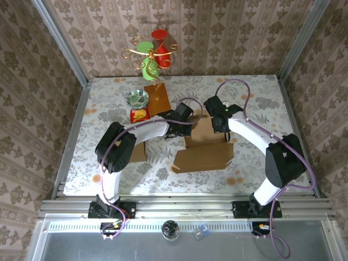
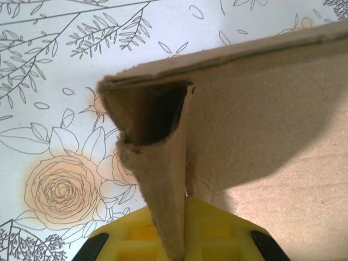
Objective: Fold the paper box
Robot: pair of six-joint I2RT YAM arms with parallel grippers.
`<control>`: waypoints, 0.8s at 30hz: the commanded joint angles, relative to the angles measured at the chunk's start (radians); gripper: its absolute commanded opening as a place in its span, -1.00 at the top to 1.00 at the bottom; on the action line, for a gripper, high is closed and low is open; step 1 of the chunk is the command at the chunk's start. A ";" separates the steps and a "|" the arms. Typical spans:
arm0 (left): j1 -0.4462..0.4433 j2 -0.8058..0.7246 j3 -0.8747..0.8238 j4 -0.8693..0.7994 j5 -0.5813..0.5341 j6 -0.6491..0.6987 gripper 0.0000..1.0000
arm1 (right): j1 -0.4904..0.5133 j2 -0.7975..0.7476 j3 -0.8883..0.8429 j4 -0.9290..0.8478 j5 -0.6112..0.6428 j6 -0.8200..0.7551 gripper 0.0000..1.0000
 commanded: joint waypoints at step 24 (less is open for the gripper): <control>-0.007 0.181 0.252 -0.334 0.070 -0.037 0.67 | 0.005 0.162 0.017 -0.109 -0.138 0.182 1.00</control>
